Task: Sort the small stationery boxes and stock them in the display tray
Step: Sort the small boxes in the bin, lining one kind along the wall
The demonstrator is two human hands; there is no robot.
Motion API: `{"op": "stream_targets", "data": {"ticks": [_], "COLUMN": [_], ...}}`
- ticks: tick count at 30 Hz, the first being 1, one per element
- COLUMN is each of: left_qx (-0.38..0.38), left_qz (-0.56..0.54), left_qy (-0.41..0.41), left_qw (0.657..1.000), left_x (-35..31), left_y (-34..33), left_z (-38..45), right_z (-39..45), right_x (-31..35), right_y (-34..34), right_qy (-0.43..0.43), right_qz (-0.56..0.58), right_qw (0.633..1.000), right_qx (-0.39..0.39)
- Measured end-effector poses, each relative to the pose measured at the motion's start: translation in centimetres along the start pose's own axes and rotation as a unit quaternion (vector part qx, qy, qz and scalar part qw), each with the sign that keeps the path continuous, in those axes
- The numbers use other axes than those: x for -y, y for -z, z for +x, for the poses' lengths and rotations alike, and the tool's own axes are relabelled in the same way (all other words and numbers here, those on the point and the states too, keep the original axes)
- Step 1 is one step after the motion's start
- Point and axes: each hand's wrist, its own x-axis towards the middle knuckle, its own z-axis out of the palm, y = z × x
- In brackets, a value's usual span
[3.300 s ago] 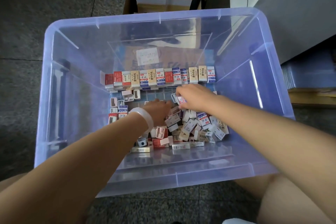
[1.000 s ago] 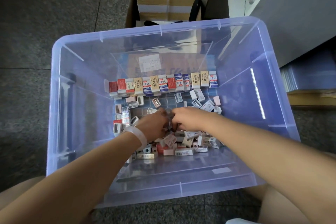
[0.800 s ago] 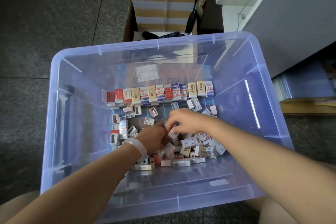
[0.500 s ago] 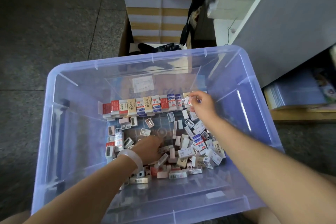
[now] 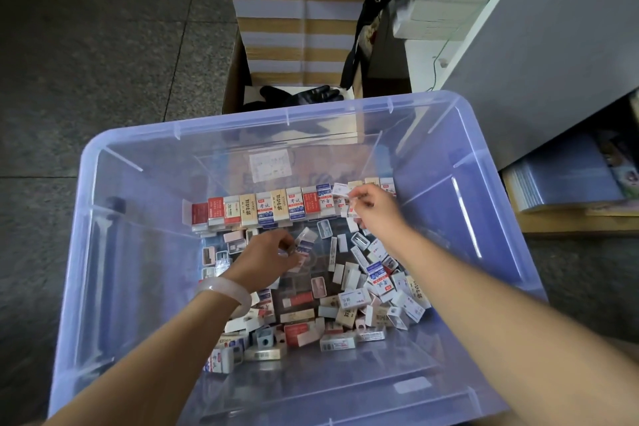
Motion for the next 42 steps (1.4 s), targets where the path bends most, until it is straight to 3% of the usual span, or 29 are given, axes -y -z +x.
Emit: {"op": "stream_targets", "data": {"ticks": [4,9,13,18,23,25,30,35,38,42], "left_qx": [0.001,0.001,0.000,0.003,0.001,0.001,0.002,0.003,0.003,0.002], "left_qz": [-0.002,-0.015,-0.019,-0.014,-0.012,-0.012,-0.018,-0.026,-0.026,-0.032], "left_qy": [0.001,0.007,0.009,0.010,0.007,0.006,0.013,0.015,0.017,0.019], "left_qw": [1.000,1.000,1.000,1.000,1.000,1.000,1.000,1.000,1.000,0.999], "left_x": [0.0,0.1,0.1,0.0,0.2,0.2,0.0,-0.1,-0.1,-0.3], "left_y": [0.1,0.1,0.2,0.1,0.1,0.1,0.1,0.1,0.1,0.2], "left_z": [-0.1,-0.3,-0.3,-0.2,-0.2,-0.1,-0.1,-0.2,-0.4,-0.3], "right_z": [-0.9,-0.7,-1.0,-1.1,-0.9,-0.8,-1.2,-1.1,-1.2,-1.2], "right_x": [0.3,-0.4,-0.4,0.3,0.3,0.5,1.0,0.2,-0.1,0.3], "right_y": [0.3,0.2,-0.2,-0.3,0.0,0.0,-0.6,-0.6,-0.6,-0.8], "right_qy": [0.013,0.013,-0.024,-0.036,-0.082,-0.091,-0.022,-0.004,-0.020,-0.011], "right_qz": [-0.034,-0.063,-0.067,0.005,0.143,0.176,0.060,-0.048,-0.042,0.023], "right_qw": [0.996,0.997,0.997,0.999,0.982,0.975,0.998,0.995,0.992,0.998], "right_qx": [0.083,-0.041,-0.013,0.023,-0.089,-0.098,-0.013,-0.089,-0.113,-0.056]}}
